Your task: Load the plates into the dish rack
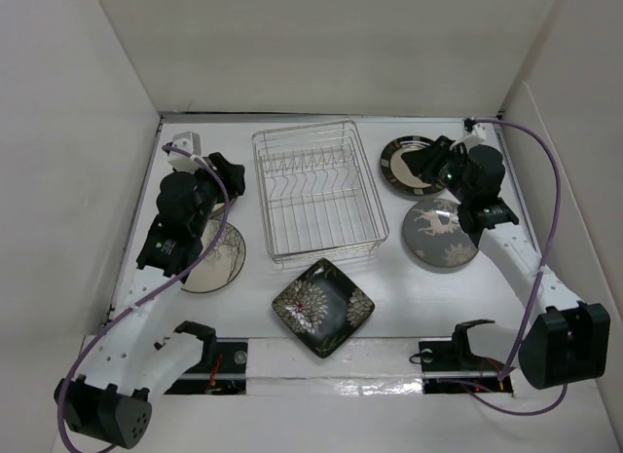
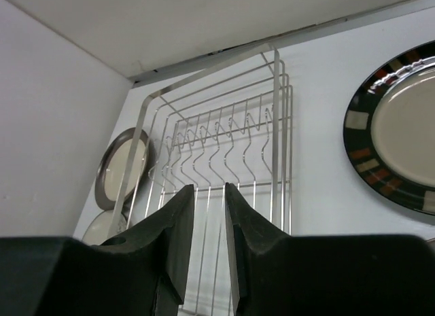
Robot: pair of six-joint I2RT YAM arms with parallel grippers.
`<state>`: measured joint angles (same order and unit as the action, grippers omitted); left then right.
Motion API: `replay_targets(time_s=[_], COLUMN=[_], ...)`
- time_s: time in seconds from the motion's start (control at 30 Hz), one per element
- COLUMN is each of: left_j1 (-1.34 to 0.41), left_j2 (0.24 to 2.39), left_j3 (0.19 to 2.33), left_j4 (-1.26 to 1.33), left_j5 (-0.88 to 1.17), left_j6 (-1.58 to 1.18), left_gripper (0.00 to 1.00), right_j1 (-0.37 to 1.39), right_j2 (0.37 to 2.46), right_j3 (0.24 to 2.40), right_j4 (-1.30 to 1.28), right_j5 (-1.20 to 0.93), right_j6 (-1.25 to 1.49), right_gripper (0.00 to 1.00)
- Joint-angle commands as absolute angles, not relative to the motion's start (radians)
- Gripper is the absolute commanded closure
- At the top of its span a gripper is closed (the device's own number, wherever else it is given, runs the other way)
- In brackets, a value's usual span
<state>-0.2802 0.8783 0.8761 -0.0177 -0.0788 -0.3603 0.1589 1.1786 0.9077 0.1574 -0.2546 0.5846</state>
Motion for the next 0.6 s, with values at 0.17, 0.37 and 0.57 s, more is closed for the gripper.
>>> replay_targets(time_s=[0.17,0.37,0.57], left_j1=[-0.281,-0.281,-0.281], left_j2=[0.856,0.85,0.838], left_j3=[0.876,0.865,0.848], left_j4=[0.041,0.057,0.072], left_j5=[-0.02,-0.02,-0.047], left_j6=[-0.379,-0.385,-0.39], left_gripper=[0.5,0.54,0.99], right_j1=[0.143,0.106,0.083], right_j2=[1.229,1.221,1.2], right_j3=[0.953,0.939,0.899], right_j4=[0.205,0.207,0.224], right_j5=[-0.224,-0.17,-0.164], right_j6=[0.531,0.519,0.526], right_gripper=[0.83,1.0,1.0])
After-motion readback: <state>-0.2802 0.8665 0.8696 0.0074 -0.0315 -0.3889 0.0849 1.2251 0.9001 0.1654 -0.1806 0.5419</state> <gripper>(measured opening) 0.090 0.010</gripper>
